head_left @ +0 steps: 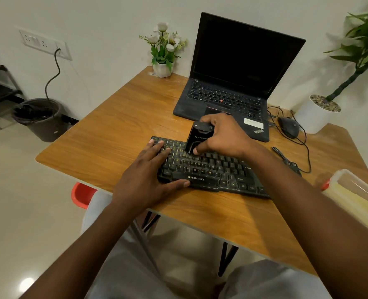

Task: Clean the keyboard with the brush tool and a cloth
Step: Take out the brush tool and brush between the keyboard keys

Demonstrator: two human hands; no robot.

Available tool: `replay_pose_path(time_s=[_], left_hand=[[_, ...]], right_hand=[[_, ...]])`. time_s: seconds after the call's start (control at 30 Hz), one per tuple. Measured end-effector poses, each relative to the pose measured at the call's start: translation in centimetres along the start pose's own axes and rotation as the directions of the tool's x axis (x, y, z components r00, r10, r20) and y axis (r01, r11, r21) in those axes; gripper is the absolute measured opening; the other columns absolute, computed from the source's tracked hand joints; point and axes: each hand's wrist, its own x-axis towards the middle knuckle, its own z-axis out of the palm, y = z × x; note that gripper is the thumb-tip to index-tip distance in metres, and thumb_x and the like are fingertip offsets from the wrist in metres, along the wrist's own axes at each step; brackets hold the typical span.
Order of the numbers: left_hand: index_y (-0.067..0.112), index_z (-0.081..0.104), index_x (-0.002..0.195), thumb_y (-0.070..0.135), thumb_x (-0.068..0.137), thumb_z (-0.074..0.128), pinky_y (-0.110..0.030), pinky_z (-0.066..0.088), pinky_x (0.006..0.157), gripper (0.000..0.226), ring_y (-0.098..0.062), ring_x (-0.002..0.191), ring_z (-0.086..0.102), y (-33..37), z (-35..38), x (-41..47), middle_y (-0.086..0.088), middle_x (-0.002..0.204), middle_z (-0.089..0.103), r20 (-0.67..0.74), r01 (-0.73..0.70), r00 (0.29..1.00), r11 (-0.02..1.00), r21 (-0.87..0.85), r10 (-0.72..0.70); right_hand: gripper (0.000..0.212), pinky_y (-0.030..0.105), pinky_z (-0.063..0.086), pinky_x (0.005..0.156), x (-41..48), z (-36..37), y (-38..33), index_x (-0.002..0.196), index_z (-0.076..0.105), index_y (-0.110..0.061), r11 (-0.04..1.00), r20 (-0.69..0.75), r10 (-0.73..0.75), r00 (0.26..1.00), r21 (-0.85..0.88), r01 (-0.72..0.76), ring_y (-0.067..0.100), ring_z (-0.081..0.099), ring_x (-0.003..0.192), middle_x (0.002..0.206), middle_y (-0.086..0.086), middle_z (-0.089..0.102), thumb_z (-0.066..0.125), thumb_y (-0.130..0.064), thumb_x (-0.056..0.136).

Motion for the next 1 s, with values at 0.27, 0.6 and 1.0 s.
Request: replay_pose_path(time_s=[0.27, 0.6, 1.0], left_hand=[[0.026, 0.019, 0.168, 0.101, 0.064, 0.057, -0.04, 0.027, 0.127, 0.134, -0.014, 0.162, 0.014, 0.1, 0.0, -0.1, 0.007, 0.178, 0.007, -0.003, 0.101, 0.995, 0.993, 0.055, -0.101], [0.018, 0.015, 0.168, 0.107, 0.072, 0.033, -0.042, 0.008, 0.134, 0.132, -0.016, 0.163, 0.012, -1.1, 0.3, 0.0, -0.002, 0.178, 0.012, -0.003, 0.038, 0.999, 0.983, 0.181, -0.038], [0.02, 0.027, 0.166, 0.106, 0.074, 0.031, -0.045, 0.0, 0.134, 0.126, -0.014, 0.163, 0.012, -2.9, -0.4, -1.1, 0.001, 0.173, 0.03, -0.044, 0.058, 0.998, 0.975, 0.213, -0.05]], right_hand=[[0.095, 0.048, 0.061, 0.099, 1.5, 1.0, -0.5, 0.129, 0.071, -0.006, 0.998, -0.105, 0.039, 0.994, 0.049, -0.034, 0.03, 0.072, 0.116, 0.128, 0.011, 0.075, 0.098, -0.045, 0.047], [0.06, 0.047, 0.064, 0.087, 1.4, 0.9, -0.1, 0.109, 0.077, -0.012, 1.0, -0.035, 0.012, 0.999, 0.022, -0.011, 0.017, 0.077, 0.091, 0.099, 0.0, 0.081, 0.102, -0.028, 0.057], [0.039, 0.049, 0.064, 0.08, 1.1, 1.5, -1.8, 0.091, 0.073, -0.021, 0.999, 0.027, -0.045, 0.999, -0.028, 0.046, 0.016, 0.076, 0.082, 0.087, -0.002, 0.078, 0.1, -0.018, 0.062]])
